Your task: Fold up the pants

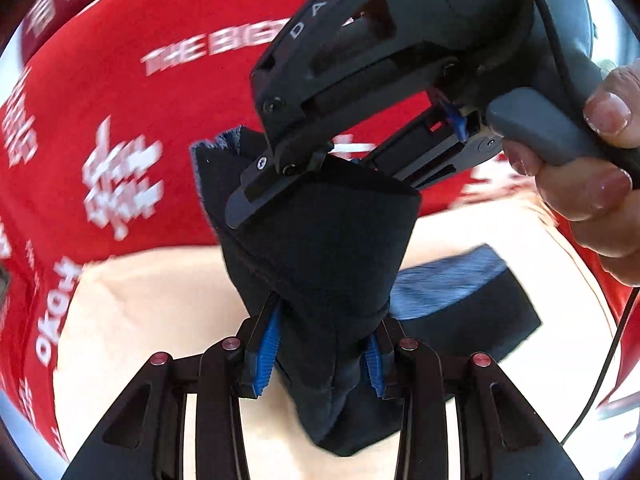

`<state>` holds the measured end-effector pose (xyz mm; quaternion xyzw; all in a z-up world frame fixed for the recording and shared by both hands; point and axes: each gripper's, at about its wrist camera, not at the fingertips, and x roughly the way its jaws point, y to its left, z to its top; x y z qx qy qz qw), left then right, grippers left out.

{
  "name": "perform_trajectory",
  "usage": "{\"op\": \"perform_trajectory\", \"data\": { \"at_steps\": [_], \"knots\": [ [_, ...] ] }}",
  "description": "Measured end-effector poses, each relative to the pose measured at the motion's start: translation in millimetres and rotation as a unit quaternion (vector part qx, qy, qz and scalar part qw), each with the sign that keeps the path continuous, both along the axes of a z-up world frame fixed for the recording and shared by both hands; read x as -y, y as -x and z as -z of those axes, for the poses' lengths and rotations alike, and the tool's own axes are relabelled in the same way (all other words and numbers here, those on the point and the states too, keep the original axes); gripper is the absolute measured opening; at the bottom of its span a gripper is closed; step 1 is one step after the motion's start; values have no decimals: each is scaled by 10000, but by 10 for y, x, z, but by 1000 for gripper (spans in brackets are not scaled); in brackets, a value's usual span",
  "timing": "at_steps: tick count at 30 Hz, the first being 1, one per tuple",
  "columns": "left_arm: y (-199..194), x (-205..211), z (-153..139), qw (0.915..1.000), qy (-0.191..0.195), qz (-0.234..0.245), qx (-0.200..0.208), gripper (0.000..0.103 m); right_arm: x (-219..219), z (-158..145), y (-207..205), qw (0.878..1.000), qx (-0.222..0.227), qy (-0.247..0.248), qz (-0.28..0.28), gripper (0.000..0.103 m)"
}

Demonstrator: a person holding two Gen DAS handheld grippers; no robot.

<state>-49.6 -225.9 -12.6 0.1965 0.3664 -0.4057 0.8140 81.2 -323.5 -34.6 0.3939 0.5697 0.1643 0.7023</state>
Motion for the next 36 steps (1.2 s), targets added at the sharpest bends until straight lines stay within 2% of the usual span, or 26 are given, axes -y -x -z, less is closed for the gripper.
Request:
{"op": "perform_trajectory", "data": {
  "at_steps": [4, 8, 12, 17, 20, 22, 23, 30, 33, 36],
  "knots": [
    [460, 432, -50, 9984, -167, 502, 214, 38, 539, -64, 641, 9977, 202, -225, 603, 24],
    [897, 865, 33, 9937, -395, 991, 351, 38, 1107, 17, 1252, 9924, 293, -363, 1138, 24],
    [1283, 1276, 318, 9857, -766, 1446, 406, 38, 1493, 292, 1713, 9884, 124, -283, 1487, 24],
    [1614, 1575, 827, 9733, -1424, 1738, 474, 38, 1750, 926, 2146, 9850, -353, -238, 1672, 24],
    [1694, 1605, 1020, 9676, -1708, 1786, 525, 39, 1761, 1232, 2224, 9839, -497, -346, 1683, 24],
    [1717, 1587, 1072, 9669, -1817, 1740, 440, 50, 1752, 1348, 2233, 9840, -495, -415, 1659, 24],
    [1705, 1565, 1074, 9679, -1820, 1699, 336, 50, 1749, 1369, 2224, 9839, -507, -450, 1654, 24],
    [1613, 1336, 918, 9716, -1798, 1536, -19, 50, 1639, 1331, 2163, 9889, -484, -286, 1375, 24],
    [1472, 1155, 816, 9754, -1712, 1359, -272, 50, 1511, 1280, 2023, 9916, -454, -83, 1207, 24],
    [1343, 1012, 774, 9781, -1658, 1223, -292, 50, 1425, 1250, 1950, 9930, -472, 343, 1024, 24]
  ]
}}
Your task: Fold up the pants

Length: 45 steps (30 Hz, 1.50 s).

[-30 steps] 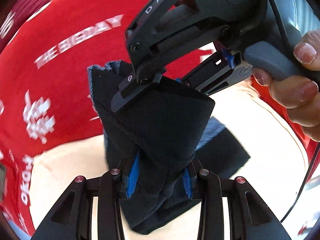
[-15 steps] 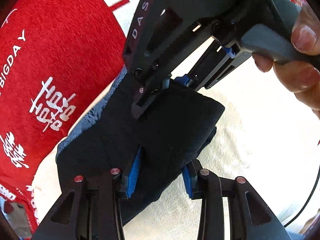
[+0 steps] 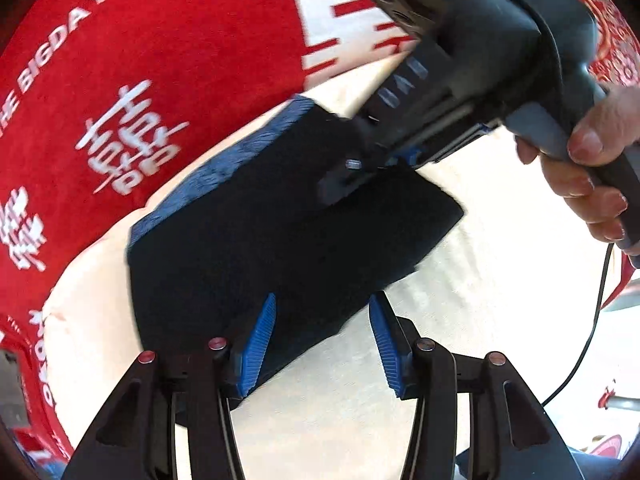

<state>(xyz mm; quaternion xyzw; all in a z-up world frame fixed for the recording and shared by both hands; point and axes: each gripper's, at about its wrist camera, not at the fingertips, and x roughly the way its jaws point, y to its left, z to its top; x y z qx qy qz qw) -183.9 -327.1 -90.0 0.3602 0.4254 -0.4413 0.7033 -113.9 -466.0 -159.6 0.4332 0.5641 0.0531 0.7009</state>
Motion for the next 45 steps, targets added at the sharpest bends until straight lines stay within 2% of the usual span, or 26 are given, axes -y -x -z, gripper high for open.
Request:
{"op": "perform_trajectory", "data": {
  "at_steps": [1, 3, 7, 10, 13, 17, 18, 19, 21, 22, 24, 25, 26, 29, 31, 35, 40, 45],
  "knots": [
    [-61, -40, -7, 10000, -3, -30, 29, 50, -41, -9, -41, 9996, -58, 242, -112, 24],
    [-193, -118, -29, 9999, -5, -144, 27, 50, -64, -5, -36, 9989, -94, 420, -195, 24],
    [-609, -315, -82, 9974, 71, -716, -14, 50, -19, -4, 27, 9982, -301, 511, -59, 29],
    [-891, -454, -72, 9936, 24, -1128, 53, 50, -3, -74, 101, 9972, -484, 565, 67, 37],
    [-1131, -588, -31, 9884, 44, -1514, -55, 50, 27, -114, 310, 9972, -581, 270, 399, 49],
    [-1360, -671, 175, 9832, -71, -1798, -302, 50, -4, -61, 712, 9907, -557, -324, 1198, 50],
    [-1387, -679, 246, 9818, -116, -1848, -412, 50, -25, -43, 767, 9890, -507, -445, 1314, 49],
    [-1408, -683, 322, 9801, -167, -1898, -552, 50, -48, -35, 802, 9878, -466, -507, 1398, 33],
    [-1416, -690, 391, 9770, -170, -2004, -703, 50, -54, -89, 801, 9877, -365, -452, 1451, 21],
    [-1408, -686, 392, 9765, -124, -2030, -715, 50, -35, -154, 761, 9891, -293, -313, 1407, 18],
    [-1392, -662, 400, 9762, -113, -2047, -712, 54, -11, -257, 653, 9927, -259, 18, 1180, 17],
    [-1388, -644, 411, 9755, -136, -2070, -728, 67, -11, -284, 591, 9939, -278, 214, 1050, 15],
    [-1385, -633, 424, 9743, -151, -2106, -779, 72, -11, -329, 510, 9944, -349, 602, 801, 14],
    [-1372, -614, 432, 9716, -152, -2176, -916, 73, -35, -354, 395, 9871, -682, 1417, 307, 13],
    [-1356, -606, 425, 9716, -169, -2184, -897, 73, -41, -337, 407, 9849, -830, 1495, 254, 13],
    [-1357, -596, 445, 9710, -173, -2200, -919, 73, -15, -391, 595, 9836, -965, 1426, 539, 14],
    [-1355, -588, 468, 9713, -176, -2187, -915, 73, -105, -548, 697, 9853, -755, 1317, 782, 14],
    [-1363, -589, 495, 9711, -188, -2191, -932, 76, -413, -646, 509, 9867, -501, 1492, 407, 14]
  ]
}}
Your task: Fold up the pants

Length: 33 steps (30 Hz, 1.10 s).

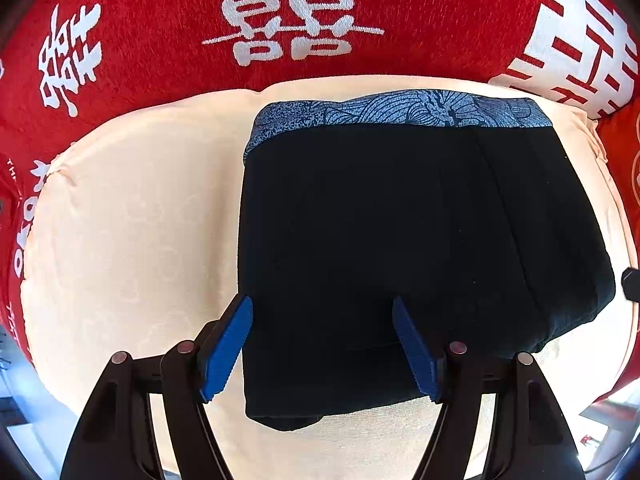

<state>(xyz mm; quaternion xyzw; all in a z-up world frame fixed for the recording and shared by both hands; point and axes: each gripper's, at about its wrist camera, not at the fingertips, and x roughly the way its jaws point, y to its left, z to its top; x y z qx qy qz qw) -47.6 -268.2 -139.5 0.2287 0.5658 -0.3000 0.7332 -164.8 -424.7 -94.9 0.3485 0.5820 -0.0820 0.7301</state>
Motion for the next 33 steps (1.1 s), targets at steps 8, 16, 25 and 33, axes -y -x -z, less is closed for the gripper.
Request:
{"op": "perform_trajectory", "data": {
  "at_steps": [8, 16, 25, 33],
  "knots": [
    [-43, -41, 48, 9998, 69, 41, -165, 78, -145, 375, -62, 9992, -389, -114, 71, 18],
    [-98, -155, 92, 9990, 182, 162, -380, 78, -254, 499, 23, 9971, -645, -119, 393, 24],
    [-236, -405, 89, 9974, 324, 355, -545, 78, -544, 459, 202, 9927, -925, 61, 767, 29],
    [-381, -497, 117, 9962, 448, 426, -610, 77, -683, 417, 258, 9882, -946, -48, 1203, 46]
  ]
}}
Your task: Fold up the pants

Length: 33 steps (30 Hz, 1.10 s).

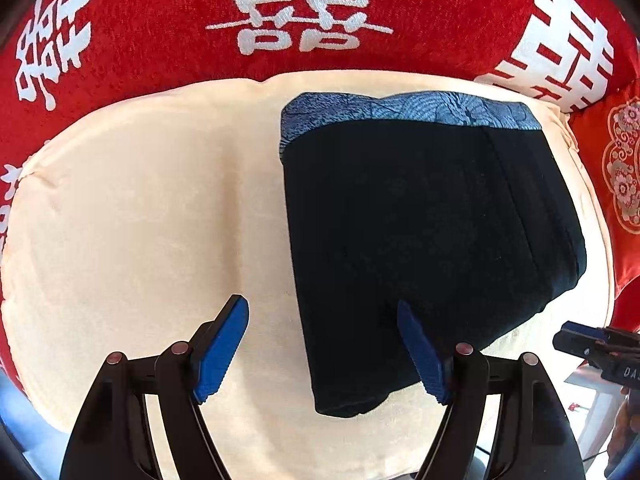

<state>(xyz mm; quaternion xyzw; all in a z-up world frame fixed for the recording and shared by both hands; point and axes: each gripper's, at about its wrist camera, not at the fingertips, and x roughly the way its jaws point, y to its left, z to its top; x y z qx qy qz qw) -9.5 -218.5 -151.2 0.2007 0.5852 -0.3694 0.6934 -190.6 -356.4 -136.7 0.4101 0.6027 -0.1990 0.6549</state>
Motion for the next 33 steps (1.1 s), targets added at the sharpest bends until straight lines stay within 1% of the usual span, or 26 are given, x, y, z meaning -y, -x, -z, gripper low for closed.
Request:
{"op": "perform_trajectory", "data": {
  "at_steps": [3, 7, 12, 17, 21, 27, 33],
  "knots": [
    [-74, -26, 12, 9999, 64, -53, -131, 78, -31, -39, -41, 10000, -21, 64, 11, 47],
    [-117, -23, 16, 9998, 102, 16, -178, 78, -30, -99, -56, 9999, 13, 96, 99, 53],
    [-169, -43, 9, 9993, 207, 9, -302, 78, -42, -136, -76, 9997, 32, 98, 225, 53],
    [-214, -52, 32, 9988, 233, -74, -434, 78, -86, -172, -134, 9998, 106, 66, 159, 54],
    [-247, -57, 40, 9989, 209, -115, -415, 78, -58, -227, -170, 9996, 234, 112, 134, 54],
    [-319, 10, 23, 9985, 151, -339, -405, 78, 194, -359, -176, 9982, 527, 279, 95, 54],
    [-396, 191, -13, 9981, 39, -537, -283, 78, 566, -317, -184, 9980, 542, 315, -7, 54]
  ]
}}
